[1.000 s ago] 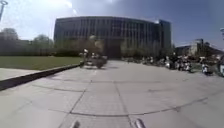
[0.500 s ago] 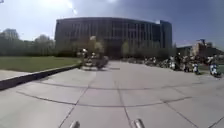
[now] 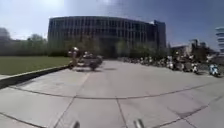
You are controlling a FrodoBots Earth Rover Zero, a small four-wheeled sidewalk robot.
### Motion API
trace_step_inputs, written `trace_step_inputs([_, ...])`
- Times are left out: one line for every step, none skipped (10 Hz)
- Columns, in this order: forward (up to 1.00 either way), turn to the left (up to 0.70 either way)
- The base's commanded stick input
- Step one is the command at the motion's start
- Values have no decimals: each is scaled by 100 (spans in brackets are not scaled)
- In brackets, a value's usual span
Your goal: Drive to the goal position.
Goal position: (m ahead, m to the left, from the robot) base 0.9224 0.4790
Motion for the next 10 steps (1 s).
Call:
trace_step_inputs([100, 0])
trace_step_inputs([100, -25])
trace_step_inputs([100, -40])
trace_step_inputs([100, -40])
trace_step_inputs([100, -30])
trace_step_inputs([100, -18])
trace_step_inputs([100, -6])
trace_step_inputs([100, 0])
trace_step_inputs([100, -1])
trace_step_inputs([100, -15])
